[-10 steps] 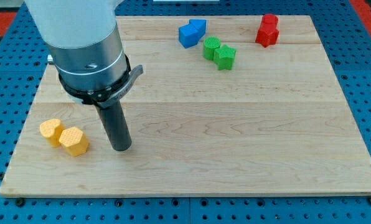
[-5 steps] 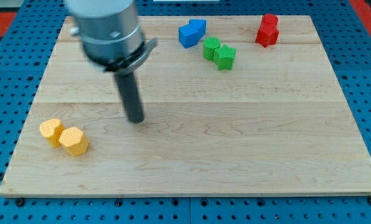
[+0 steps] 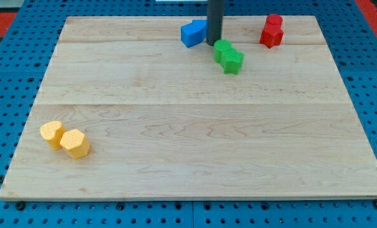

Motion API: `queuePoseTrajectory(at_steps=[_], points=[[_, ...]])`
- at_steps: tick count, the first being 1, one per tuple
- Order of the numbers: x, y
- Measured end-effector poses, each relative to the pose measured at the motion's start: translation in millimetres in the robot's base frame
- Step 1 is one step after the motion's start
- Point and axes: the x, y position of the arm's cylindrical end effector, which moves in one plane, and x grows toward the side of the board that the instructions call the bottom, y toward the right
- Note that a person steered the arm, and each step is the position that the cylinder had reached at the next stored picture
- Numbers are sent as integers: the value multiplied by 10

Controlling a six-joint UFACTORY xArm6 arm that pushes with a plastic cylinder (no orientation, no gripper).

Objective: Slide the green blocks to the bottom right side of the board

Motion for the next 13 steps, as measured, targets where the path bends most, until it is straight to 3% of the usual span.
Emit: queuePoseTrajectory(at_steps=[1,4,5,6,7,9,10,11,12,13], points=[[358,272],[1697,109],[1378,-130],[973,227],[972,612],[1545,620],[1067,482],[926,371],[1355,340],[1468,393]])
